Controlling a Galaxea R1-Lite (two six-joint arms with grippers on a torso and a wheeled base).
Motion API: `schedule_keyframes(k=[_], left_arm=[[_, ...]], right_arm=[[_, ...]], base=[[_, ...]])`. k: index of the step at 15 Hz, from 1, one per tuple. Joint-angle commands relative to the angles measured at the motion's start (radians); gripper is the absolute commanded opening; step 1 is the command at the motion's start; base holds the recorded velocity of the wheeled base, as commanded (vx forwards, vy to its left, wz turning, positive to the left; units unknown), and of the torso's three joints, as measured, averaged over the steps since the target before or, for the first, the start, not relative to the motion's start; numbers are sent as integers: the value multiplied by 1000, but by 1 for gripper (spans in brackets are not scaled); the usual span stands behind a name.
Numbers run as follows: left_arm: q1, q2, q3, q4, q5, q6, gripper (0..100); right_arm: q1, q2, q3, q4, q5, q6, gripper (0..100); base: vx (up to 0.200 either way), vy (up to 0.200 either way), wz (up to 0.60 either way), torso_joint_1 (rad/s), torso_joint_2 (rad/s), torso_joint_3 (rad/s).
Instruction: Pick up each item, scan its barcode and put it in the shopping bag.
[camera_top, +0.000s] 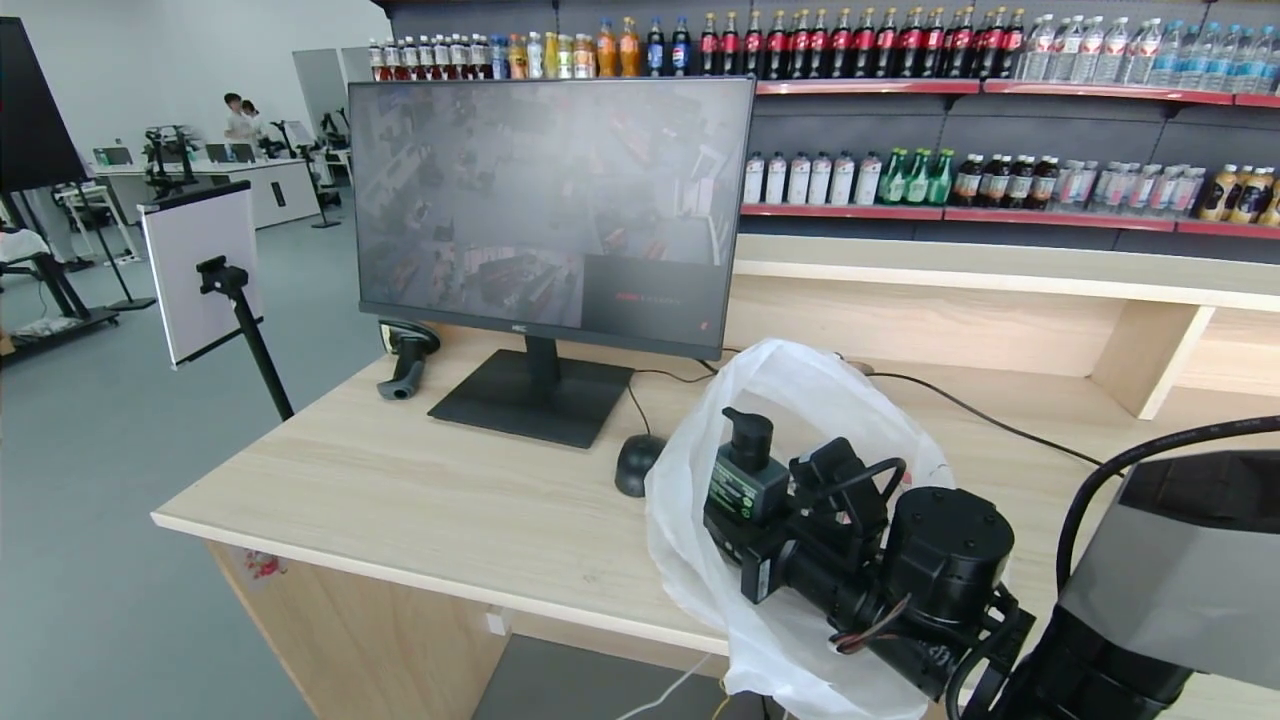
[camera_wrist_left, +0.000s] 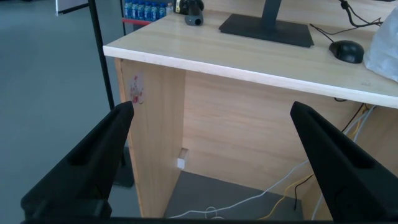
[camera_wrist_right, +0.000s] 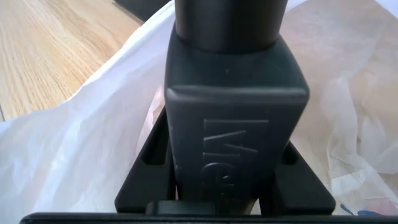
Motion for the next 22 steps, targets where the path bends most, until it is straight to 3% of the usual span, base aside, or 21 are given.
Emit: schedule_keyframes(k=[1,6,7,17,22], left_arm=[[0,0,0,0,0,-1,100],[0,0,0,0,0,-1,100],[-2,0,0,0,0,-1,100],[0,0,0,0,0,1,100],[0,0,0,0,0,-1,100]], right_arm=[[5,15,3,3,0,2,0],[9,26,11,3,0,3,0],[9,26,9,3,0,3,100],[9,-48,24,3,0,21,100],[6,-139,100,3,0,18,100]], base=[[0,0,0,0,0,0],[0,0,0,0,0,0],[0,0,0,0,0,0],[0,0,0,0,0,0],[0,0,0,0,0,0]])
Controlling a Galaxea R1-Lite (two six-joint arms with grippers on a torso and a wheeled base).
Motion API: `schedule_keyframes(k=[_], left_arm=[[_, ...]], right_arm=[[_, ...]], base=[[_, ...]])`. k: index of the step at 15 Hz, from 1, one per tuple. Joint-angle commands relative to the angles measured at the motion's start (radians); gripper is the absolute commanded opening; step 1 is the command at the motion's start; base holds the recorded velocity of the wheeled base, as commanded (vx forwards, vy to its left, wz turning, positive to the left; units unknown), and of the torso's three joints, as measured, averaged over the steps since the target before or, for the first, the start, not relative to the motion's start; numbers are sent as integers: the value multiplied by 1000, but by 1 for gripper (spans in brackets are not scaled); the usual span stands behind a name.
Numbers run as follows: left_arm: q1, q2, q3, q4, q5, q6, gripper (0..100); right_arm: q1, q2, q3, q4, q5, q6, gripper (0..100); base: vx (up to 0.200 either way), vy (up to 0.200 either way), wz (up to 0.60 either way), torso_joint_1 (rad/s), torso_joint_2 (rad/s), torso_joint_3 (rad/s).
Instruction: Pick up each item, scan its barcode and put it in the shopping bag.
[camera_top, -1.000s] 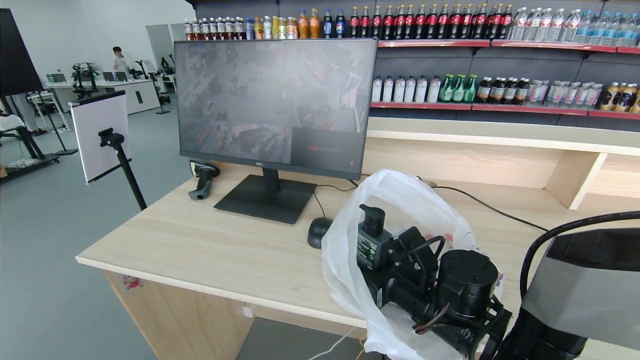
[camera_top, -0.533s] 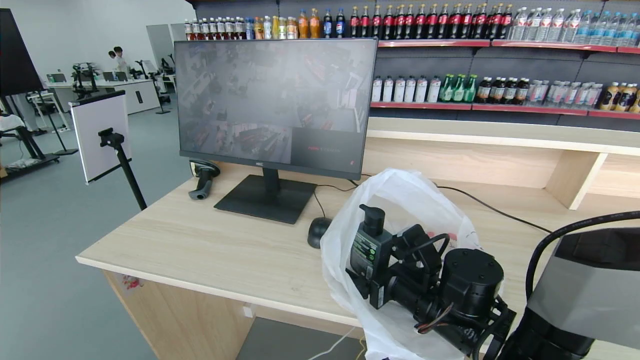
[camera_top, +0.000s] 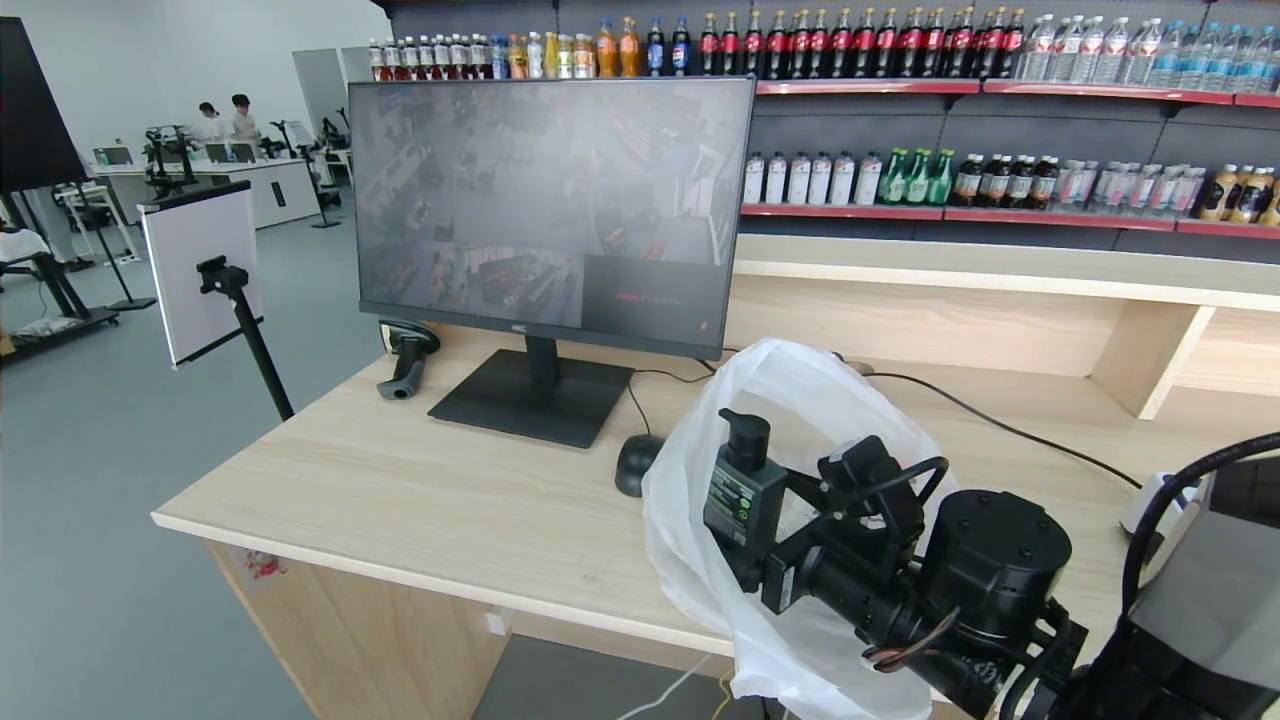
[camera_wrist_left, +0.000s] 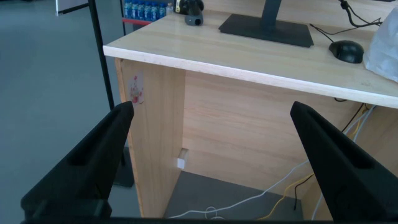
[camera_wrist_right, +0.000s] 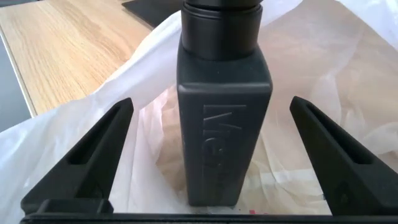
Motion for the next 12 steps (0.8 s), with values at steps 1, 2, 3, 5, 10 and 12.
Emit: schedule_keyframes(k=[1,2,3,5,10,12], left_arm=[[0,0,0,0,0,-1,100],[0,0,0,0,0,-1,100],[0,0,0,0,0,-1,100],[0,0,0,0,0,-1,100],[0,0,0,0,0,-2,100],[0,0,0,0,0,-2,100]], right_arm=[[0,-58,36,-1,0,-2,100],[-6,-72,44,-1,0,-2,100],[-18,-90,44,-1,0,-2,100],[-24,-126,62,-1,0,-2,100],[-36,-234,70,-1,0,1,100],[-43,-242,70,-1,0,2,100]], base=[[0,0,0,0,0,0],[0,0,0,0,0,0],[0,0,0,0,0,0],[0,0,0,0,0,0],[0,0,0,0,0,0],[-200,0,0,2,-5,2]])
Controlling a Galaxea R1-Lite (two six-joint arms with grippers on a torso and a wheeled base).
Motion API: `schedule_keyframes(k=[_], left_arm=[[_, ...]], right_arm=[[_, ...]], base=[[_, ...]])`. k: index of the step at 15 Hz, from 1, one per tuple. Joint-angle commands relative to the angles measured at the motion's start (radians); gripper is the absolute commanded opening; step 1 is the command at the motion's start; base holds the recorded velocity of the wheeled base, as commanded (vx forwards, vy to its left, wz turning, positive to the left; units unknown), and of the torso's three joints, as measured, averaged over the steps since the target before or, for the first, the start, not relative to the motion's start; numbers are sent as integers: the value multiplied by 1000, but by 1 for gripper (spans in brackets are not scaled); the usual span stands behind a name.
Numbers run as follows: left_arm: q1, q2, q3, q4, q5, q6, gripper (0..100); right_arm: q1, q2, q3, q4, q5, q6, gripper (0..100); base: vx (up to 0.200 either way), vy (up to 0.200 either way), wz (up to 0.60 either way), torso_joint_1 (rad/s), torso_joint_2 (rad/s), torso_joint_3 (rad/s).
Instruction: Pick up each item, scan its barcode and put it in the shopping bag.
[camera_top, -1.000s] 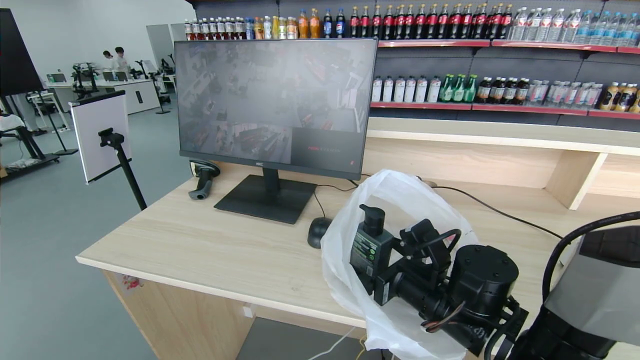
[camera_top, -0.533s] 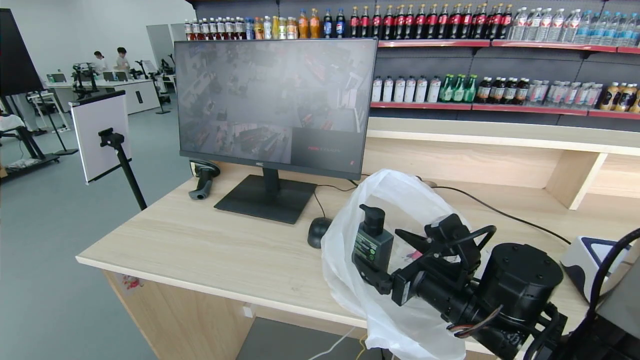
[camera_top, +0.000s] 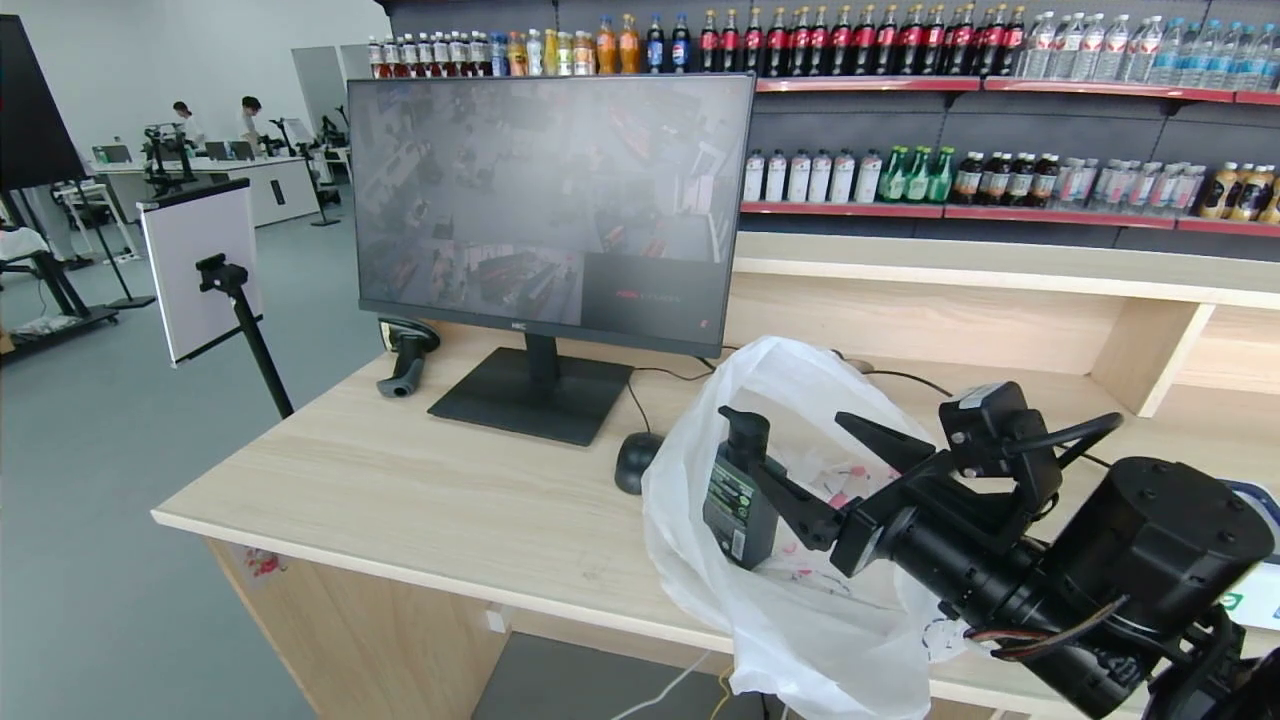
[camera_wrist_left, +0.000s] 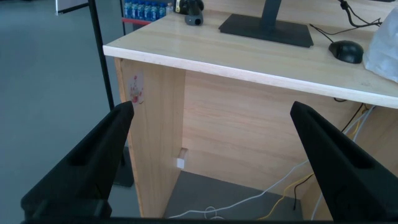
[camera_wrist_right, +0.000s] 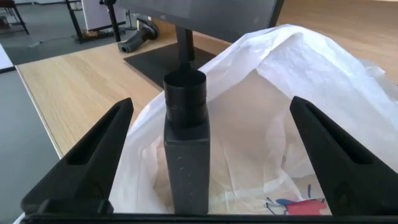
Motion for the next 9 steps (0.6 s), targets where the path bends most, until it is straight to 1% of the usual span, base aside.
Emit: schedule_keyframes(k=[1,5,9], left_arm=[[0,0,0,-1,0,0,100],[0,0,0,-1,0,-2,100],[0,0,0,-1,0,1,100]], right_arm=[[-2,-21,2,-1,0,1,100],[-2,-27,-2,-1,0,1,100],[-18,-26,-7,-1,0,1,100]], base=[[-200,0,0,17,17,2],[-200,0,0,0,4,4],[0,0,-600,-2,5,2]])
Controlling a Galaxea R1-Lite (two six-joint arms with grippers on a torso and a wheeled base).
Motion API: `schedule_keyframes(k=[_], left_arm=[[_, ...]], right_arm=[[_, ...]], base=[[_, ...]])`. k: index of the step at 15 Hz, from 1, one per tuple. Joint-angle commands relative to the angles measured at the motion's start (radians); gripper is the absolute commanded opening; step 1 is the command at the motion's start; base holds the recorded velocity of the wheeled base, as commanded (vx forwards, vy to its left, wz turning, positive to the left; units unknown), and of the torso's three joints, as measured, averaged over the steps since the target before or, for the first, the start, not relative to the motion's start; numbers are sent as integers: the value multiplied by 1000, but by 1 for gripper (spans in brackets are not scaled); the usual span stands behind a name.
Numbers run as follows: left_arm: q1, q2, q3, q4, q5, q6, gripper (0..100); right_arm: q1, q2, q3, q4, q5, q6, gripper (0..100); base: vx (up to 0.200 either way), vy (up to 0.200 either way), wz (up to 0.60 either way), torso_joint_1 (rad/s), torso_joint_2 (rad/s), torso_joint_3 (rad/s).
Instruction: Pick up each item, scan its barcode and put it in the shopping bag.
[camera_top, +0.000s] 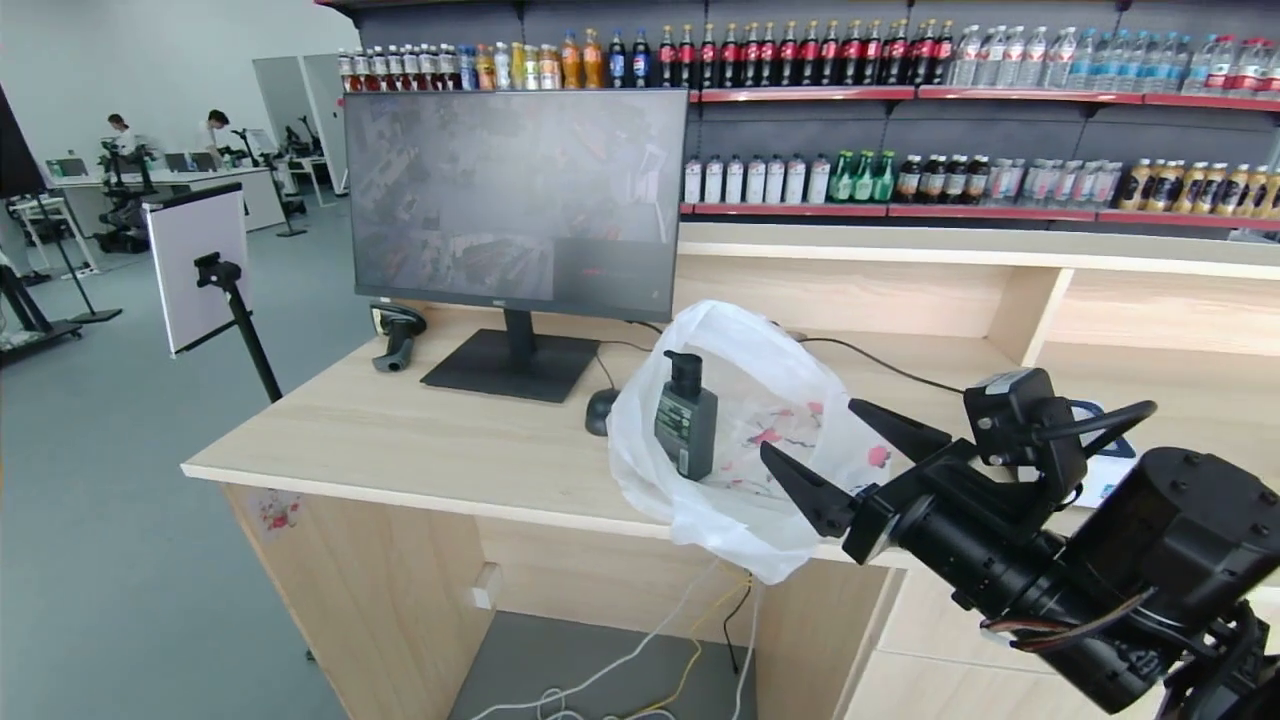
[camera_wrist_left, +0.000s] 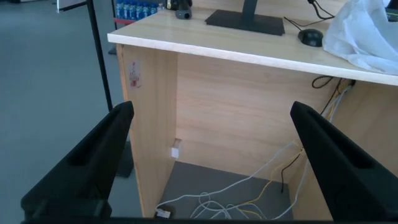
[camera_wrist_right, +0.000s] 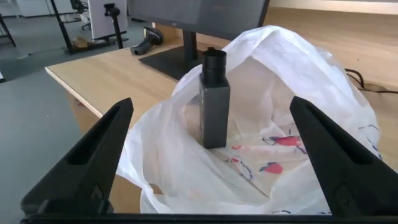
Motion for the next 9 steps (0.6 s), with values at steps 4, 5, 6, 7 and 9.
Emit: schedule_keyframes(k=[4,5,6,7,9], left_arm=[[0,0,0,0,0,2,100],[0,0,0,0,0,0,100],[-2,0,0,0,0,2,100],[-2,0,0,0,0,2,100],[0,0,0,0,0,2,100]], right_arm=[[-14,8,-5,-2,-1,0,100],[-14,9,-5,-2,-1,0,100],[-13,9,-6,-2,1,0,100],[-14,11,-5,-2,1,0,100],[-14,9,-3,-2,1,0,100]], base=[[0,0,-600,6,1,4],[0,0,-600,7,-7,7],[0,-200,0,-2,-2,2],[0,-200,0,2,2,-2],[0,-200,0,5,7,0]])
